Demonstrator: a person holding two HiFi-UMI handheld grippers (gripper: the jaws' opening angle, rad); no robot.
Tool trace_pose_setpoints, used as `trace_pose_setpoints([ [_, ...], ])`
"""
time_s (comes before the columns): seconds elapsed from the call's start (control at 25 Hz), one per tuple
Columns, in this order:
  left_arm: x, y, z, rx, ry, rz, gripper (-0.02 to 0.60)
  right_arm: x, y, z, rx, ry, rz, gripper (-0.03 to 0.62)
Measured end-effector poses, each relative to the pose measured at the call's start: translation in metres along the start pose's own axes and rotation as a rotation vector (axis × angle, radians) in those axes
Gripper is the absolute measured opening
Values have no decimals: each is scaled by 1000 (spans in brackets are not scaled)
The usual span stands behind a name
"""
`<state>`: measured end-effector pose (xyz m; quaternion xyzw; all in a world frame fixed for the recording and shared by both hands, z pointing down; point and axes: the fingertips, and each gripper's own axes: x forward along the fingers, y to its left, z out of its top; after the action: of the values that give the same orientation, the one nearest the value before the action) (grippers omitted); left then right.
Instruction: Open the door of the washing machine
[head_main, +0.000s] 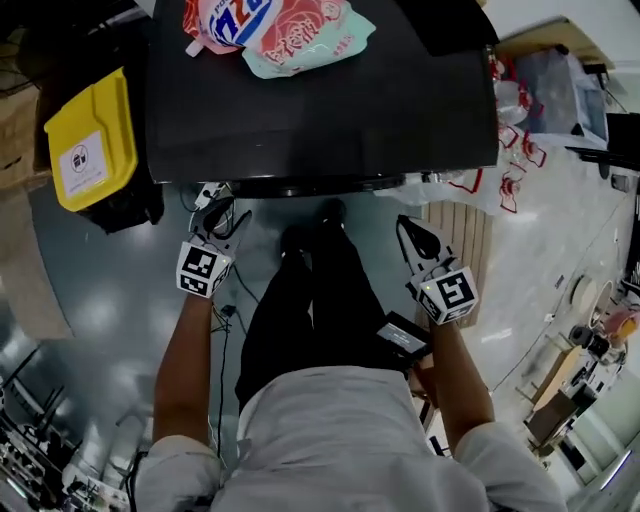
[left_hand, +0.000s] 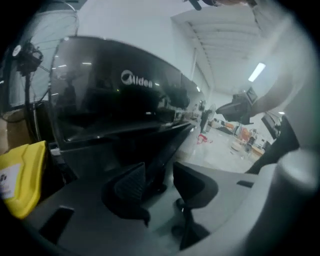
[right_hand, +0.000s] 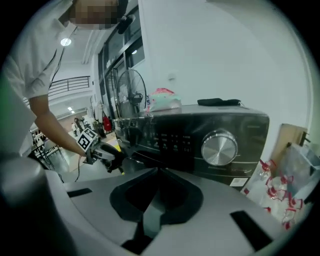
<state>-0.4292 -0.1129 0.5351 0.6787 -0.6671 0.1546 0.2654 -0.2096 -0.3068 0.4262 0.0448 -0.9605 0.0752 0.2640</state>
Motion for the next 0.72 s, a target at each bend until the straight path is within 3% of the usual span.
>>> trace_pose_setpoints([
  [0.16, 31, 19, -50, 123, 112, -74, 183, 40, -4, -33, -31, 45, 26, 32],
  [0.4, 54, 44, -103, 287, 199, -167, 181, 82, -4, -65, -68, 57, 75, 32],
  [0.56, 69, 43, -111, 370, 205, -219, 115, 83, -2, -80, -44, 67, 56, 32],
  [0.72, 70, 42, -115, 435, 239, -279, 97, 80, 2, -86, -23, 61, 40, 32],
])
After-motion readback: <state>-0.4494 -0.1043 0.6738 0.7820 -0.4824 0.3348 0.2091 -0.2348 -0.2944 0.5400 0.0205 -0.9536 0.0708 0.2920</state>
